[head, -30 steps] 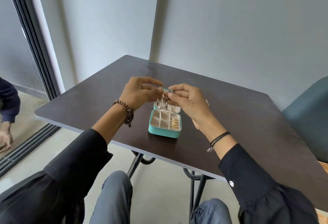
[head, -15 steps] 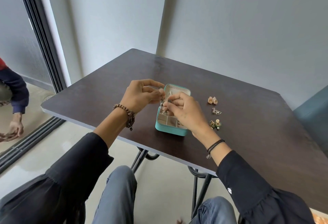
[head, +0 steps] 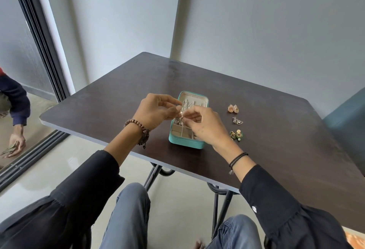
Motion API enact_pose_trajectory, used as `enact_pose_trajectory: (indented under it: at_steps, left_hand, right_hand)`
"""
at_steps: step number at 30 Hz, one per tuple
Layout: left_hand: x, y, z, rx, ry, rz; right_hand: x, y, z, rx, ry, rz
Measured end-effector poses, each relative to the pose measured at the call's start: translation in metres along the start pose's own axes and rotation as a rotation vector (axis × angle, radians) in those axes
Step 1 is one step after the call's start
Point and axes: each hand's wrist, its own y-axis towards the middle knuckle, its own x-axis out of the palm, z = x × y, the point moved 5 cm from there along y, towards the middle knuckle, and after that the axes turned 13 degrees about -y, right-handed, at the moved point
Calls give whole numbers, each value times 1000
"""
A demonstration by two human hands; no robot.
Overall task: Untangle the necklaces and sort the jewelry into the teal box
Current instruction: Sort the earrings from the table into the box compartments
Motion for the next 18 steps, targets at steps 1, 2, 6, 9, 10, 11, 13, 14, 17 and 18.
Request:
enact_pose_trajectory:
  at_steps: [1, 2, 6, 9, 10, 11, 13, 14, 17, 18]
  left_hand:
    - [1, 0, -1, 13, 47, -4]
    - [1, 0, -1, 26, 101, -8]
    - [5, 0, 0, 61, 293, 10]
    - [5, 0, 1, 62, 355, 33]
    - [5, 0, 1, 59, 364, 29]
    - [4, 0, 1, 55, 375, 23]
    - [6, 0, 1, 52, 398, 6]
    - [6, 0, 1, 52, 406, -2]
    - [9, 0, 0, 52, 435, -24]
    - [9, 1, -1, 49, 446, -33]
  right_hand:
    - [0, 0, 1, -2, -3, -2]
    - [0, 0, 1, -3, -6, -5]
    - [-1, -1, 4, 7, -12, -9]
    - [-2, -1, 4, 10, -4, -14]
    - [-2, 0, 4, 11, 0, -13]
    - [-2, 0, 4, 10, -1, -13]
    - [-2, 0, 4, 12, -5, -13]
    - [-2, 1, 4, 13, -5, -10]
    - [-1, -1, 5, 13, 1, -7]
    - [-1, -1, 5, 15, 4, -8]
